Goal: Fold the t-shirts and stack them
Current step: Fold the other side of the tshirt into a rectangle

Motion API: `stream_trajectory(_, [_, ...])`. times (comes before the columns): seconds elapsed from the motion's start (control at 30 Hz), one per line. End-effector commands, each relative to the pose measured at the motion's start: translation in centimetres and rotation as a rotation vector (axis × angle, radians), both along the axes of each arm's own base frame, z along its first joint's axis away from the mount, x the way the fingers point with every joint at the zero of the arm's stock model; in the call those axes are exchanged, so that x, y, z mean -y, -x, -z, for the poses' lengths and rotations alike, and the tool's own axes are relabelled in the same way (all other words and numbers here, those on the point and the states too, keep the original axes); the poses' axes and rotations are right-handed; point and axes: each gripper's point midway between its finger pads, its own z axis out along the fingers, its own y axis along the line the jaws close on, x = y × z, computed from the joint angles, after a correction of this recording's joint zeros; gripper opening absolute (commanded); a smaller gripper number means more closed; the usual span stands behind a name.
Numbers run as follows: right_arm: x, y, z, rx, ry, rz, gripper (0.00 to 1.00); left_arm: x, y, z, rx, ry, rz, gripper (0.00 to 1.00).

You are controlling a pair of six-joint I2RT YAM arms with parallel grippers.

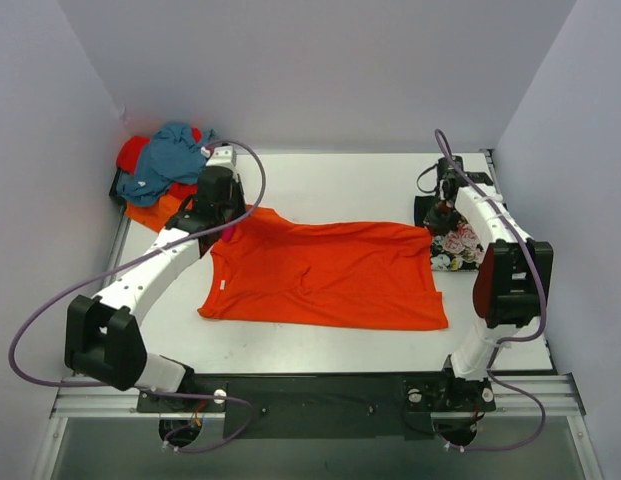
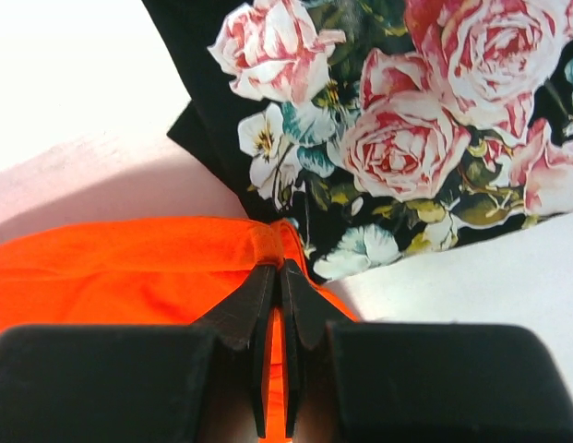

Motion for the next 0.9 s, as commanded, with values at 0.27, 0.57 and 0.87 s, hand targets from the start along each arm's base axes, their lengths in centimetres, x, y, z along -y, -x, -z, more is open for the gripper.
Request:
stream_trajectory(0.27, [0.8, 4.8, -1.6, 0.055, 0.026, 0.087, 0.00, -2.3, 6.2, 1.6, 0.003, 0.022, -0.097, 0.00])
stream_trajectory(0.57, [1.8, 7.7, 1.7, 0.008, 0.073, 0.158, 0.00, -3.6, 10.7, 4.9, -0.044, 0.056, -0.140, 0.00])
stream_trajectory(0.87, [2.6, 9.5, 2.5, 0.079, 0.093, 0.238, 0.50, -4.0, 16.1, 10.8, -0.160, 0.174, -0.146, 0.00])
